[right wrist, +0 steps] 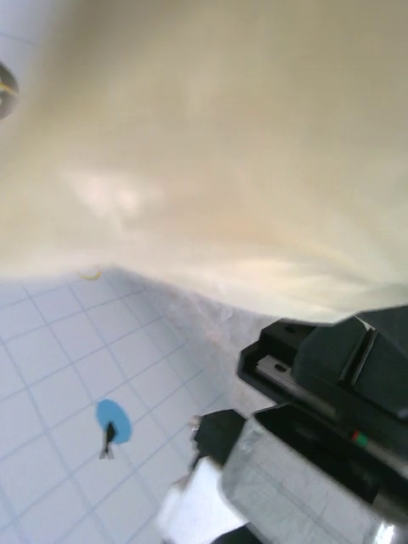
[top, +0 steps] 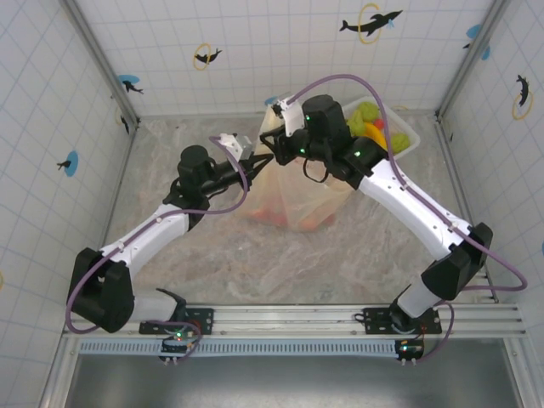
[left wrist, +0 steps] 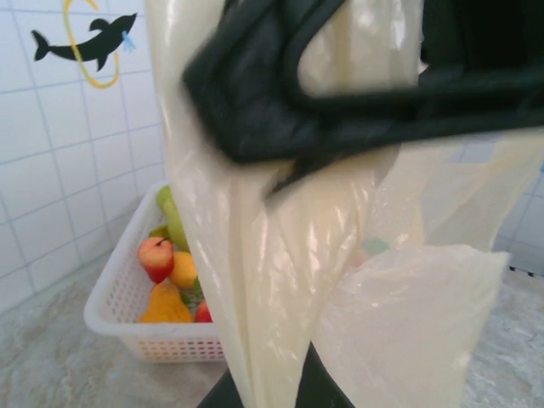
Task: Place the fake fruits into the plastic bag and tie a complex knot
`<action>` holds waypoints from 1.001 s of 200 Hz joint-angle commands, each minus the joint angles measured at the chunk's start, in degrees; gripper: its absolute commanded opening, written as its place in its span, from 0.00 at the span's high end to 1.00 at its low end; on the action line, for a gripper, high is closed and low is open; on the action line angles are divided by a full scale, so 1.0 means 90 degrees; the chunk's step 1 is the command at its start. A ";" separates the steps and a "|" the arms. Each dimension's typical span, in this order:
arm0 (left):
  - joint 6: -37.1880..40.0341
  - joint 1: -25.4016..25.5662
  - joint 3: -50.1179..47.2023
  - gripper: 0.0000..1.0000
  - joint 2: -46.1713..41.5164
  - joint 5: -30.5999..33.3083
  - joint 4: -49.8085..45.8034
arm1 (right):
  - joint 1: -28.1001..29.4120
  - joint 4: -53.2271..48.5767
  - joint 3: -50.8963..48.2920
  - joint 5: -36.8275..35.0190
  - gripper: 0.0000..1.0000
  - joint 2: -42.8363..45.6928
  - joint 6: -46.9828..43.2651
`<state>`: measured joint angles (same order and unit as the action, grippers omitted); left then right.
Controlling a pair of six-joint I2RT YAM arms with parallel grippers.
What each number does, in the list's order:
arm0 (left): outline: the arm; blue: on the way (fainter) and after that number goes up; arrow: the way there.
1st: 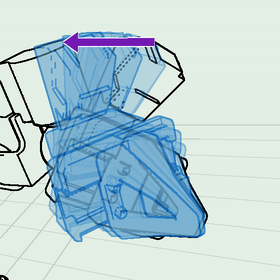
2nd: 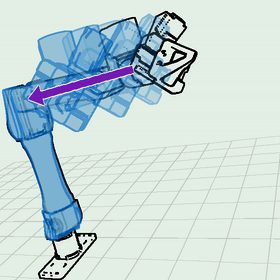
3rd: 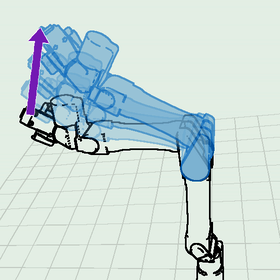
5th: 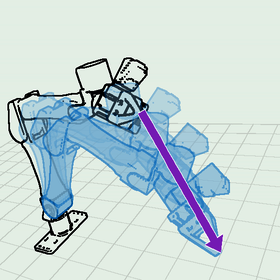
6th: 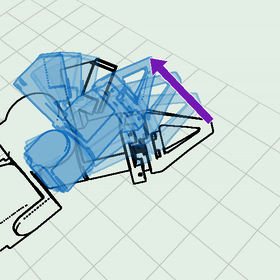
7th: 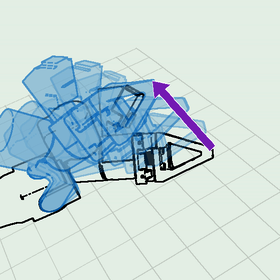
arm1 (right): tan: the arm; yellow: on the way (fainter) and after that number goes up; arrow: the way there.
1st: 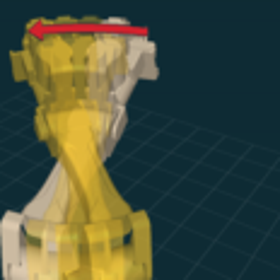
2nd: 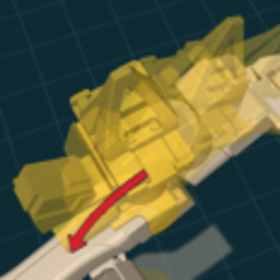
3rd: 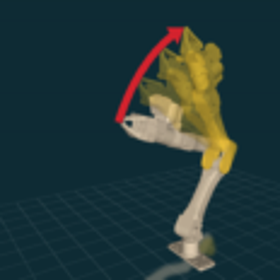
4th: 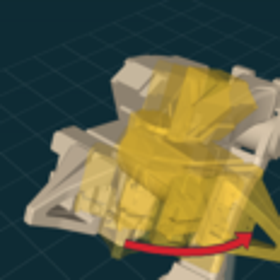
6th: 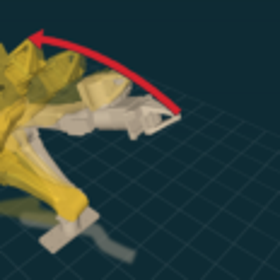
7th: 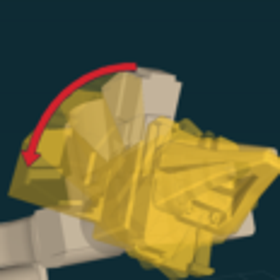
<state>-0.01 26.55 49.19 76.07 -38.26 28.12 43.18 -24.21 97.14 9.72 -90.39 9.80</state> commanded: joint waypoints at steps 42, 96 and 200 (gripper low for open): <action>0.0023 -0.0049 -0.0156 1.00 -0.0093 0.0134 -0.0010 | -0.1699 -0.0417 0.0298 0.2085 0.23 0.1258 -0.0216; -0.0052 -0.0063 -0.0082 1.00 -0.0086 0.0040 -0.0064 | -0.4350 0.2011 -0.2766 0.4681 0.01 0.3236 0.1388; -0.0130 -0.0114 0.0038 1.00 0.0014 -0.0246 -0.0164 | -0.5002 0.3358 -0.5006 0.6164 0.01 0.4213 0.1549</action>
<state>-0.43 25.93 48.36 76.12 -38.59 27.24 -3.62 3.09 52.29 62.35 -50.13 24.97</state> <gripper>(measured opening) 0.055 0.998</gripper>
